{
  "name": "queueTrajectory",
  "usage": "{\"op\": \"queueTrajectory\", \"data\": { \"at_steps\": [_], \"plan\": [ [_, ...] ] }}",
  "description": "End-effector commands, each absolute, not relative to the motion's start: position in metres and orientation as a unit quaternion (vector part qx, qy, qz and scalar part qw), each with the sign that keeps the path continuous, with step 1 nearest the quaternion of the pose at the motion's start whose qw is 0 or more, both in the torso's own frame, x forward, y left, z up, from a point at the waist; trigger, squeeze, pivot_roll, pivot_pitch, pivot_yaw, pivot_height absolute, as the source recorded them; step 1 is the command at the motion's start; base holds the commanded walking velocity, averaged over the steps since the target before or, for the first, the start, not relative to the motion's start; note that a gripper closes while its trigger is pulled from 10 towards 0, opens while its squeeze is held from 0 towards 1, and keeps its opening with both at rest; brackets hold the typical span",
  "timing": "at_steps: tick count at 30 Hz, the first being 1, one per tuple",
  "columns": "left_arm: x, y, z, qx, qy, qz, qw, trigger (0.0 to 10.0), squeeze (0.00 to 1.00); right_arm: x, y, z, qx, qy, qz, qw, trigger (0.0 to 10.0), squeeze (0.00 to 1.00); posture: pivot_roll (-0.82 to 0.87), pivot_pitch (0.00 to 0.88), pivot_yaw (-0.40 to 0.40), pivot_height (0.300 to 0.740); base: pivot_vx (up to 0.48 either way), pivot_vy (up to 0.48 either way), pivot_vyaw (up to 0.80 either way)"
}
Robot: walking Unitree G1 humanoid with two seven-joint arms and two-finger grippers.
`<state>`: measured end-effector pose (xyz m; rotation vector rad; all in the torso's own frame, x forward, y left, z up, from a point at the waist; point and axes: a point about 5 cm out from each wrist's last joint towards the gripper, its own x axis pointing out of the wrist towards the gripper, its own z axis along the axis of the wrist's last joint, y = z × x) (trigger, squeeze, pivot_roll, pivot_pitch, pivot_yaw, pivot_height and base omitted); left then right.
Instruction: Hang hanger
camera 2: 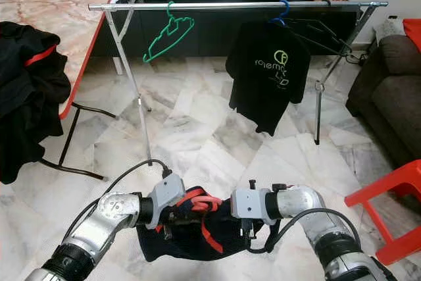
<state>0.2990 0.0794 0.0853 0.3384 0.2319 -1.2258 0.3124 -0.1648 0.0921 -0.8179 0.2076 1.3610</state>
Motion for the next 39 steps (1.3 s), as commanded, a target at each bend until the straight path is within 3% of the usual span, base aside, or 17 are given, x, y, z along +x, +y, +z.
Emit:
{"op": "queueTrajectory", "data": {
  "at_steps": [1,12,13,15,16,17,19,20,33,39],
  "plan": [
    [0.294,0.07,0.082,0.162,0.106,-0.594,0.781,0.0,0.0,0.319,-0.161,0.108,-0.357,0.053,0.602,0.713,0.0,0.0,-0.09,0.138,-0.068,0.74,0.0,0.0,0.0],
    [0.293,0.07,0.081,0.152,0.103,-0.591,0.786,0.0,0.0,0.319,-0.162,0.106,-0.346,0.066,0.601,0.717,0.0,0.0,-0.08,0.139,-0.071,0.74,0.0,0.0,0.0],
    [0.293,0.071,0.08,0.144,0.103,-0.588,0.789,0.0,0.0,0.319,-0.163,0.105,-0.344,0.071,0.601,0.717,1.8,0.0,-0.08,0.141,-0.071,0.74,0.0,0.0,0.0],
    [0.293,0.072,0.08,0.141,0.103,-0.588,0.79,0.0,0.0,0.319,-0.164,0.105,-0.344,0.074,0.602,0.717,1.8,0.0,-0.08,0.144,-0.071,0.74,0.0,0.0,0.0],
    [0.293,0.073,0.08,0.14,0.103,-0.587,0.791,0.0,0.0,0.319,-0.164,0.104,-0.341,0.078,0.602,0.718,6.9,0.0,-0.08,0.146,-0.07,0.74,0.0,0.0,0.0],
    [0.293,0.074,0.08,0.14,0.103,-0.586,0.791,0.0,0.0,0.319,-0.165,0.103,-0.338,0.082,0.601,0.719,8.6,0.03,-0.08,0.147,-0.07,0.74,0.0,0.0,0.0],
    [0.292,0.074,0.079,0.14,0.104,-0.585,0.792,0.0,0.0,0.318,-0.165,0.102,-0.336,0.085,0.601,0.72,8.6,0.03,-0.08,0.147,-0.07,0.74,0.0,0.0,0.0],
    [0.291,0.076,0.078,0.138,0.105,-0.584,0.793,0.0,0.0,0.317,-0.167,0.1,-0.329,0.092,0.605,0.719,10.0,1.0,-0.08,0.147,-0.07,0.74,0.0,0.0,0.0],
    [0.291,0.078,0.076,0.156,0.109,-0.583,0.79,0.0,0.0,0.316,-0.167,0.101,-0.318,0.104,0.62,0.709,10.0,1.0,-0.08,0.14,-0.063,0.74,0.0,0.0,0.0],
    [0.289,0.08,0.067,0.191,0.121,-0.583,0.78,0.0,0.0,0.309,-0.176,0.098,-0.319,0.157,0.65,0.672,10.0,1.0,-0.08,0.128,-0.06,0.74,0.0,0.0,0.0]
  ]
}}
